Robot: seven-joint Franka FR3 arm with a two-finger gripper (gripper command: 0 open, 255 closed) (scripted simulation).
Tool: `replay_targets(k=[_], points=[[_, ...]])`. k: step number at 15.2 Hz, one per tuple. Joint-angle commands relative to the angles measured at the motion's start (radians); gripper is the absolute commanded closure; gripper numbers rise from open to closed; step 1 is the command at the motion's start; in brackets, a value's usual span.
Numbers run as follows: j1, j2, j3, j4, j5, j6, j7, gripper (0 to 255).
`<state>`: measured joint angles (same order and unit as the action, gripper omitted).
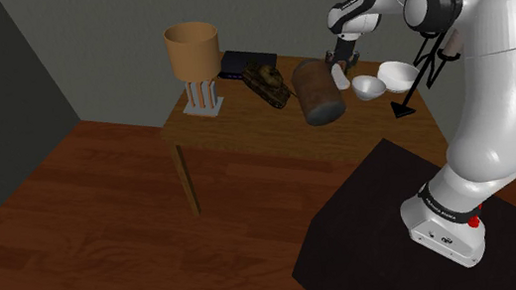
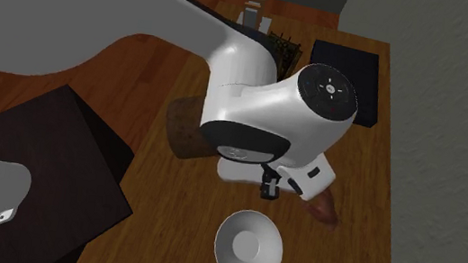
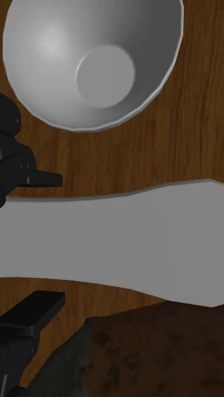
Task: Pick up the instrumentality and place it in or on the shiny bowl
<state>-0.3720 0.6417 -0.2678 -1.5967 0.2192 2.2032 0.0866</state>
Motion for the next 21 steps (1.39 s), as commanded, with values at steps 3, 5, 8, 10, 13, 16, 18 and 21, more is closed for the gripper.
replay_targets(k=[3, 5, 8, 10, 13, 16, 18, 21], points=[[0.004, -0.027, -0.005, 0.015, -0.008, -0.039, 0.006, 255], [0.005, -0.041, -0.008, 0.021, -0.012, -0.059, 0.009, 255], [0.007, -0.057, -0.011, 0.029, -0.018, -0.083, 0.013, 255], [-0.026, -0.053, -0.018, 0.037, -0.013, -0.088, -0.028, 255], [-0.077, -0.040, -0.028, 0.058, -0.005, -0.100, -0.087, 255], [-0.130, -0.021, -0.037, 0.091, 0.003, -0.117, -0.146, 255], [-0.167, -0.003, -0.042, 0.121, 0.009, -0.131, -0.184, 255], [-0.223, 0.030, -0.048, 0.178, 0.019, -0.157, -0.238, 255]])
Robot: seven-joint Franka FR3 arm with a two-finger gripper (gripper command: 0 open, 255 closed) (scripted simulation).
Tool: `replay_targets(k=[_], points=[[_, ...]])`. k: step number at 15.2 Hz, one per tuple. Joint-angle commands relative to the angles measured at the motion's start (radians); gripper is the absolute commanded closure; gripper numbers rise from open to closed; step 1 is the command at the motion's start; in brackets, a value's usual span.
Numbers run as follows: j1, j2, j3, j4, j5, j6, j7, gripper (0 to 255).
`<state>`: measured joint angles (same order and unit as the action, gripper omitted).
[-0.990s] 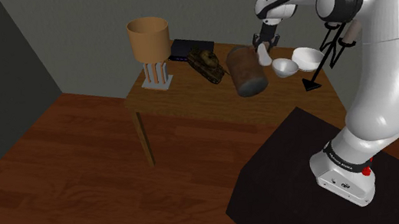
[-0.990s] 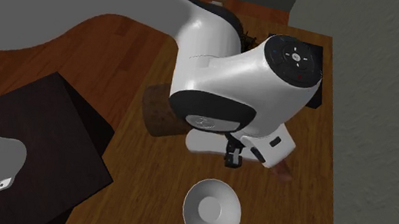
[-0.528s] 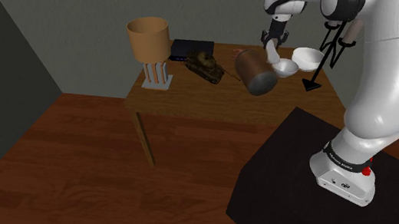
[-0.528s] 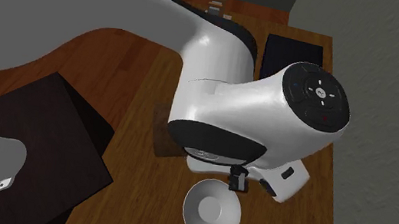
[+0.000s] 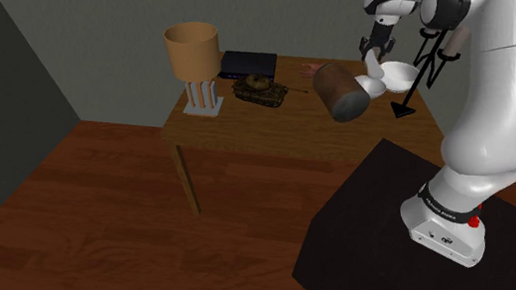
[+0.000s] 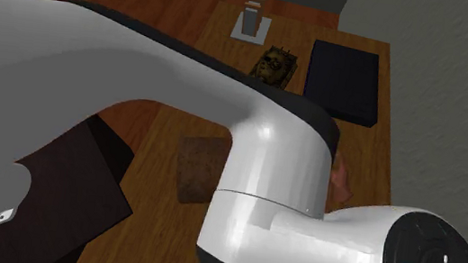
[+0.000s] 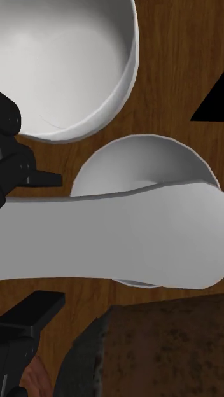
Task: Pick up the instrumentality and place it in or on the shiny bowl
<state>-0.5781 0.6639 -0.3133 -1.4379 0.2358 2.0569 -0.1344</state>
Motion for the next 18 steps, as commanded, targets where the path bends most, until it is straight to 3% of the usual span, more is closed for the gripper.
replay_targets(k=[1, 8, 14, 18], points=[[-0.037, 0.021, -0.004, 0.041, 0.006, -0.021, -0.035, 255], [-0.183, 0.146, -0.009, 0.260, 0.029, -0.119, -0.146, 255], [-0.330, 0.332, 0.000, 0.599, 0.047, -0.267, -0.209, 255], [-0.326, 0.342, 0.003, 0.564, 0.050, -0.222, -0.213, 255]])
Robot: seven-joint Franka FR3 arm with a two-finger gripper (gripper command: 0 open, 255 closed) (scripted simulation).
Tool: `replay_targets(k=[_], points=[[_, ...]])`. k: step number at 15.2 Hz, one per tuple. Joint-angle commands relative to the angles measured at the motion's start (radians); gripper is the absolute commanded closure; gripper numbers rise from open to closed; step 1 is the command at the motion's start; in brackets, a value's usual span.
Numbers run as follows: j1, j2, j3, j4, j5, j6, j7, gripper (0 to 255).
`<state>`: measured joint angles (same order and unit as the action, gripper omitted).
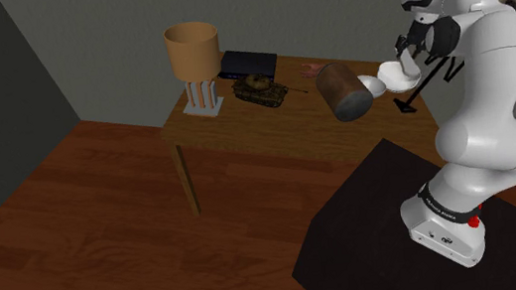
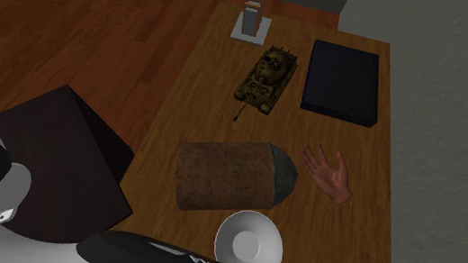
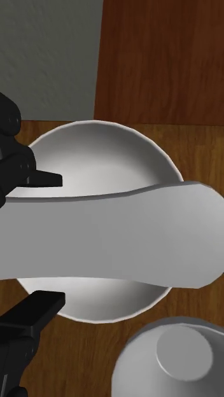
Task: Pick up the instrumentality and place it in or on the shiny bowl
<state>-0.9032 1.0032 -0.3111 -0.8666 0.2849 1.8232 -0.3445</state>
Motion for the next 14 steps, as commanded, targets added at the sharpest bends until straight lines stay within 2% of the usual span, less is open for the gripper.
replay_targets(k=[1, 10, 14], points=[[0.000, 0.007, 0.001, -0.015, 0.002, 0.022, -0.004, 255], [0.003, 0.059, 0.010, -0.055, 0.012, 0.113, -0.013, 255], [0.003, 0.059, 0.009, -0.055, 0.013, 0.113, -0.013, 255]])
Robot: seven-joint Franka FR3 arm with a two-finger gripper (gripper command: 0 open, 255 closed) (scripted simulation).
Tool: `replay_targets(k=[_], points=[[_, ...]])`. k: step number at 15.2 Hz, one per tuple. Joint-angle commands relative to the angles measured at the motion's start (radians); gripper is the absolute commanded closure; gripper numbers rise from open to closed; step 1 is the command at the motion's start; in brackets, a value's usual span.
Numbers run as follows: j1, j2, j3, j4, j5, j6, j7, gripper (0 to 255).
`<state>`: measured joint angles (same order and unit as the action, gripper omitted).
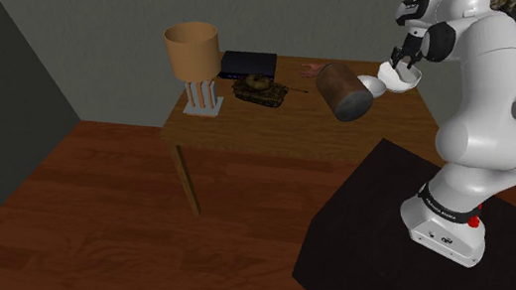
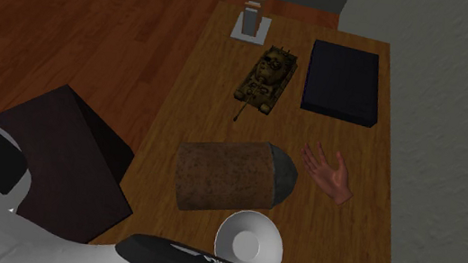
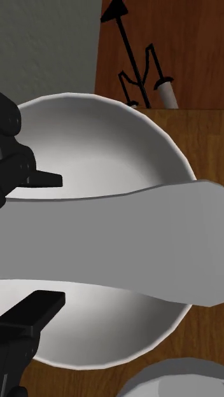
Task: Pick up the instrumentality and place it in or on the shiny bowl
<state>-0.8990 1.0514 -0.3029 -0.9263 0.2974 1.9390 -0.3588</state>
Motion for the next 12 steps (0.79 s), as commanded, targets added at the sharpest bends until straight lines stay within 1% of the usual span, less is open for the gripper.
replay_targets(k=[1, 4, 5, 10, 12], points=[[-0.001, 0.011, 0.001, 0.005, 0.000, -0.003, 0.001, 255], [-0.001, 0.011, 0.001, 0.005, 0.000, -0.003, 0.001, 255], [-0.003, 0.010, 0.001, 0.000, 0.001, 0.002, -0.002, 0], [-0.001, 0.011, 0.001, 0.004, 0.000, -0.003, 0.001, 0], [-0.003, -0.017, -0.004, 0.022, -0.005, -0.048, 0.005, 0]])
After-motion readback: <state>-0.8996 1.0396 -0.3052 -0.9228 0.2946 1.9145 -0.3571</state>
